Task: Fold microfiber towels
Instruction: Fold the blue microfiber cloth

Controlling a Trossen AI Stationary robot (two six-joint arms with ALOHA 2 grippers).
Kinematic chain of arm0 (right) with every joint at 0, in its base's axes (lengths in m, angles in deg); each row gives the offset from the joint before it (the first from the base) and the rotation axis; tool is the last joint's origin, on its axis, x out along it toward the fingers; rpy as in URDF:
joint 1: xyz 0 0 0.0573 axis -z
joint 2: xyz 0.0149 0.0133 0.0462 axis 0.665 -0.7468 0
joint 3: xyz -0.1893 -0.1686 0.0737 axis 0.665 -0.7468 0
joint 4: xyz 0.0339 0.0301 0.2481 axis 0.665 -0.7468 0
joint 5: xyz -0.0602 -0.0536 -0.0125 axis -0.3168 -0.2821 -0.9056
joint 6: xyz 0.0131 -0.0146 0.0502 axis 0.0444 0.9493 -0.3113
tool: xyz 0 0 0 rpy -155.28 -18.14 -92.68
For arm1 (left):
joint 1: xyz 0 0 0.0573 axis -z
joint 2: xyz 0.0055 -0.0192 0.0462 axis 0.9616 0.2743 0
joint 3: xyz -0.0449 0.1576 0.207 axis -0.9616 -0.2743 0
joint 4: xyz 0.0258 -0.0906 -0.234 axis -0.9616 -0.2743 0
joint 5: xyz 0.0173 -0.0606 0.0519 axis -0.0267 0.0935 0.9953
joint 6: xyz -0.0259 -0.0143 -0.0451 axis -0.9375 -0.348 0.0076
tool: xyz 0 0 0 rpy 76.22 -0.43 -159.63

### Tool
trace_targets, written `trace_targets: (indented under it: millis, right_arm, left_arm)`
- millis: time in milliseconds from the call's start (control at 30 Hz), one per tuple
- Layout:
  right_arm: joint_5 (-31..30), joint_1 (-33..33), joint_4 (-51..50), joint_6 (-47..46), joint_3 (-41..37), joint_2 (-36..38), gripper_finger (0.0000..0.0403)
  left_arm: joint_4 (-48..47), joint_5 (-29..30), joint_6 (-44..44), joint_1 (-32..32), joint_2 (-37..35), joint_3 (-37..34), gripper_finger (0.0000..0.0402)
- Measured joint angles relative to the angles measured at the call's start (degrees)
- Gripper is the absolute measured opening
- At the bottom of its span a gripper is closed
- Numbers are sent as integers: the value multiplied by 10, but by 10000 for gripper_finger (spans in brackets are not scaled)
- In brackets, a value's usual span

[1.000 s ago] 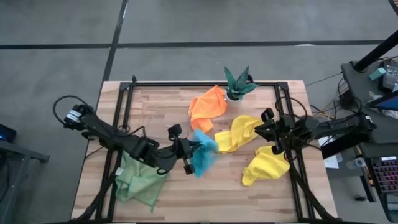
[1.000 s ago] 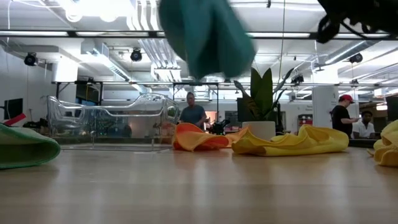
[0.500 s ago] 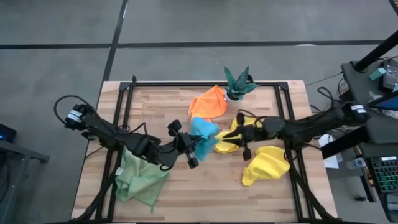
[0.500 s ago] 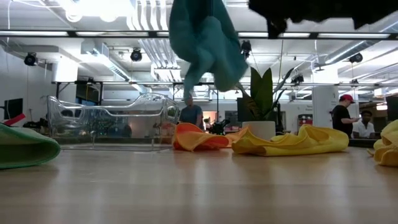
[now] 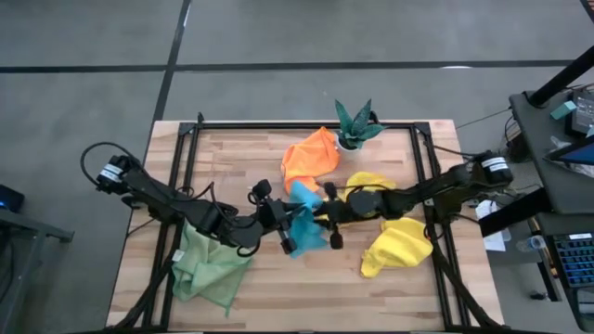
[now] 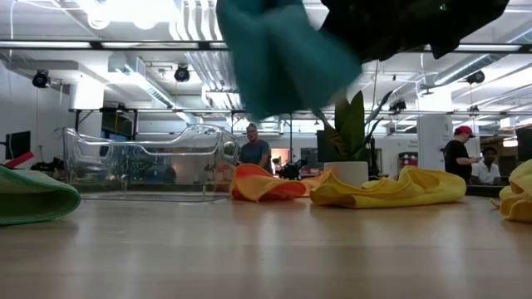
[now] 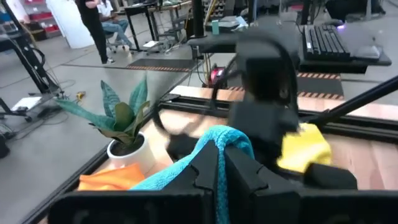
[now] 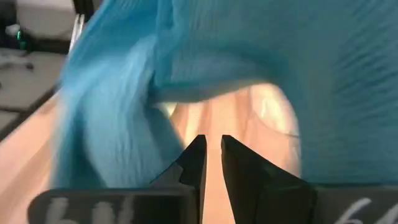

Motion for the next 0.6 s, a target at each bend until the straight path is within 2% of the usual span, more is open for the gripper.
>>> trace_targets:
  millis: [133, 333, 600]
  right_arm:
    - [-3, -17, 17, 1, 5, 22, 43]
    - [-27, -33, 3, 6, 3, 77, 43]
    - [-53, -52, -18, 23, 2, 77, 43]
  left_arm:
    - [-28, 28, 9, -1, 0, -2, 0]
    - [-27, 31, 10, -4, 0, -2, 0]
    - [-1, 31, 15, -4, 0, -2, 0]
